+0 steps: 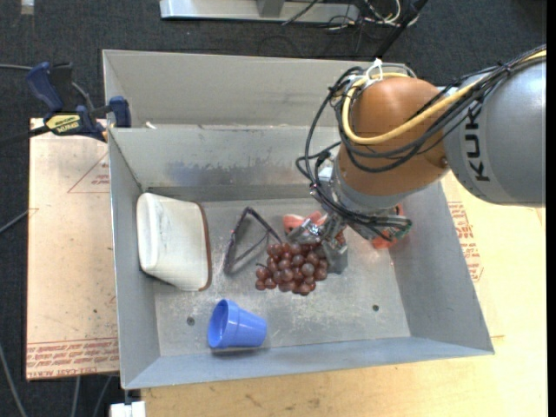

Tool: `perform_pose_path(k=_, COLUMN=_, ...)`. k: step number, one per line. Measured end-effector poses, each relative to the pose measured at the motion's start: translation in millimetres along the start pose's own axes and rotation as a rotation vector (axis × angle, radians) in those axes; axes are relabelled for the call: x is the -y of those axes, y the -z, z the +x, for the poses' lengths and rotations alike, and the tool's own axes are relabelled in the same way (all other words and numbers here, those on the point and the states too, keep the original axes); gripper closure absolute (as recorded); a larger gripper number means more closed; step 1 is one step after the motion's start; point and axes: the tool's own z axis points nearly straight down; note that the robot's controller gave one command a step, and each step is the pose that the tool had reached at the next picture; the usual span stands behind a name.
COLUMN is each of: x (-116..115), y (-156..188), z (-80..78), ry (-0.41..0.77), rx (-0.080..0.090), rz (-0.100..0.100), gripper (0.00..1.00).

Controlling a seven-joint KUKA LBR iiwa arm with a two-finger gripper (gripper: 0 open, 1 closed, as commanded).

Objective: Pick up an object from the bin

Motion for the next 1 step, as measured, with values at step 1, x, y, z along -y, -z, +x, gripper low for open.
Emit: perform_pose_path(k=1, x=0.3, y=181.7, z=-5.1, ry=0.034, rx=0.011, rz=0.01, gripper=1.0)
